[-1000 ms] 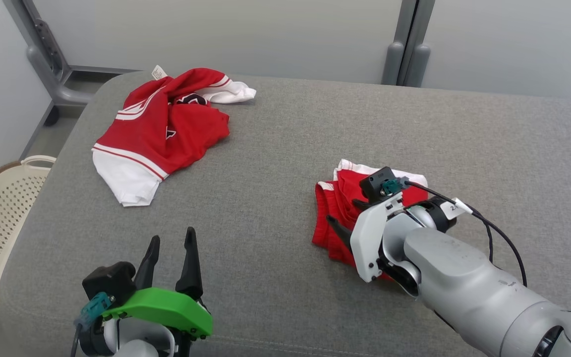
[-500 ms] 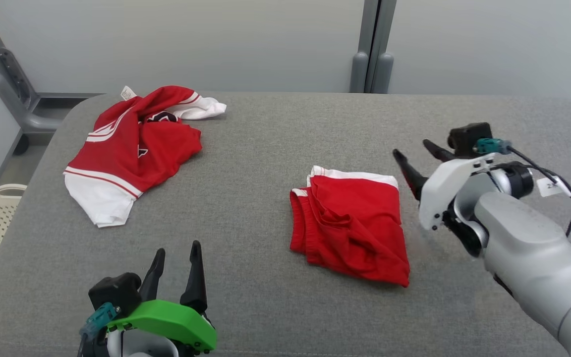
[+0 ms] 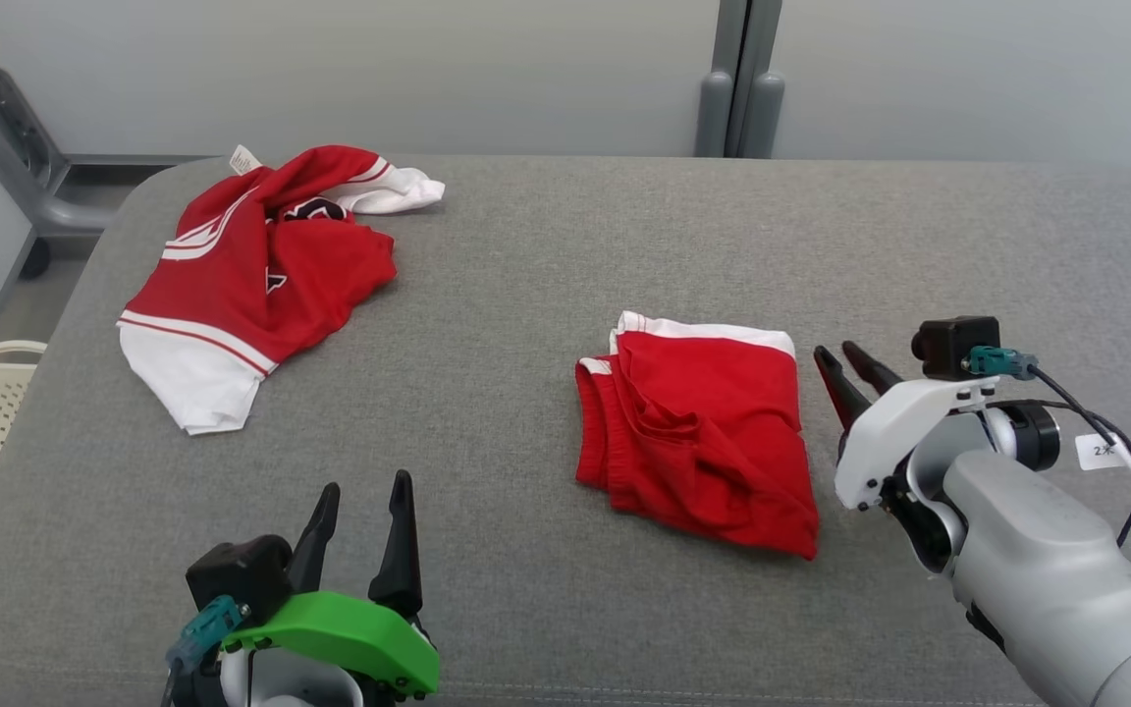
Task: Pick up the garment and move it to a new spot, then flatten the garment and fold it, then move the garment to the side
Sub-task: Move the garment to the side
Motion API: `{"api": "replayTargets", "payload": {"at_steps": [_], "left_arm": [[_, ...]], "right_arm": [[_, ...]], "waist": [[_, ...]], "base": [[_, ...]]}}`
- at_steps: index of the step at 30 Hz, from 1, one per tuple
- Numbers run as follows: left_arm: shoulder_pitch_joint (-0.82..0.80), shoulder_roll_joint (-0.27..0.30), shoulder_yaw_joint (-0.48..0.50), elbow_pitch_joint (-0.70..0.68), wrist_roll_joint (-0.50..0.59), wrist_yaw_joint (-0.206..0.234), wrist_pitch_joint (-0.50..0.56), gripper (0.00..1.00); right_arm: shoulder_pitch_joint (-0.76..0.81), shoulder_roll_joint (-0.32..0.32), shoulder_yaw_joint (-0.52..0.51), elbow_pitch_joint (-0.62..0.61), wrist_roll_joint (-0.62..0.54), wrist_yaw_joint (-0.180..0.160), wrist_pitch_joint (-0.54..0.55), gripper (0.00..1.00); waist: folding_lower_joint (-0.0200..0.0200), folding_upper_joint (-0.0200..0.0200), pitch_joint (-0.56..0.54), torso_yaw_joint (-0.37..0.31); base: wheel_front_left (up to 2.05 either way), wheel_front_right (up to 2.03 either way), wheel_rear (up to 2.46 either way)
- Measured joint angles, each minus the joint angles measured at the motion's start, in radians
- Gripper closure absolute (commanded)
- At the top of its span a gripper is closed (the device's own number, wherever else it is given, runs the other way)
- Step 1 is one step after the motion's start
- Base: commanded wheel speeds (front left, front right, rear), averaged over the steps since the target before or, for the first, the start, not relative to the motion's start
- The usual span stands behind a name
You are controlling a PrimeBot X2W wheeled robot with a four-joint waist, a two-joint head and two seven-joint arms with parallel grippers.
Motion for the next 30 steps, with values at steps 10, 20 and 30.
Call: {"api": "replayTargets", "payload": {"at_steps": [10,20,30], "left_arm": [[-0.037,-0.004,-0.003,-0.005,0.008,0.001,0.006,0.0],[-0.047,-0.009,0.008,0.007,0.01,0.001,-0.001,0.0],[-0.046,-0.013,0.013,0.009,0.01,0.0,-0.006,0.0]], "right_arm": [[0.021,0.062,-0.01,0.04,-0.016,0.0,0.002,1.0],[0.056,0.081,0.099,-0.088,0.0,0.0,0.045,1.0],[0.099,0.065,0.229,-0.225,-0.012,0.0,0.07,1.0]], "waist": [[0.0,0.0,0.054,0.072],[0.0,0.0,0.096,0.116],[0.0,0.0,0.095,0.09]], "base": [[0.0,0.0,0.0],[0.0,0.0,0.0],[0.0,0.0,0.0]]}}
